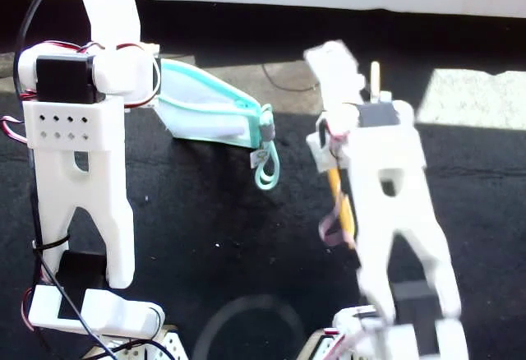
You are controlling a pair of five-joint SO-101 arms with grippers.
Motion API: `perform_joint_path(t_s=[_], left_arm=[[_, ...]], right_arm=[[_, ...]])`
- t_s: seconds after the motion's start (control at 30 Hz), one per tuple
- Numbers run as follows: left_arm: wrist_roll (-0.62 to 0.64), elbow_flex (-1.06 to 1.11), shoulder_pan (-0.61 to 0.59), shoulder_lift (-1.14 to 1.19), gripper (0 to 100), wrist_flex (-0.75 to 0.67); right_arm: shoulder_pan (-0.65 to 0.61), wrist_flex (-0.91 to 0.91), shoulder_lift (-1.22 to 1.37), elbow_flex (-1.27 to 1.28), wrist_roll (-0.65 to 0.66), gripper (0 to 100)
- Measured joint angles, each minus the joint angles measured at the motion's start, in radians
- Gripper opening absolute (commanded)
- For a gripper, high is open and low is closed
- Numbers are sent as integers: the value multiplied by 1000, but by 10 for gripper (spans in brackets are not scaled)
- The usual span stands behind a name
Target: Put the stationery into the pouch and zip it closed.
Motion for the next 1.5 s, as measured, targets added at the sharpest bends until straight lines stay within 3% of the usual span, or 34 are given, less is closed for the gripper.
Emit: perform_joint_path(t_s=[0.2,0.47,0.6,1.13,1.5], left_arm=[[0,0,0,0,8,0],[0,0,0,0,8,0],[0,0,0,0,8,0],[0,0,0,0,8,0],[0,0,0,0,8,0]], right_arm=[[-81,-245,-350,-2,-158,6],[-336,-617,-384,0,-198,6],[-427,-701,-384,-40,-199,6],[-473,-721,-75,-160,-199,6],[-482,-563,55,-160,-204,6]])
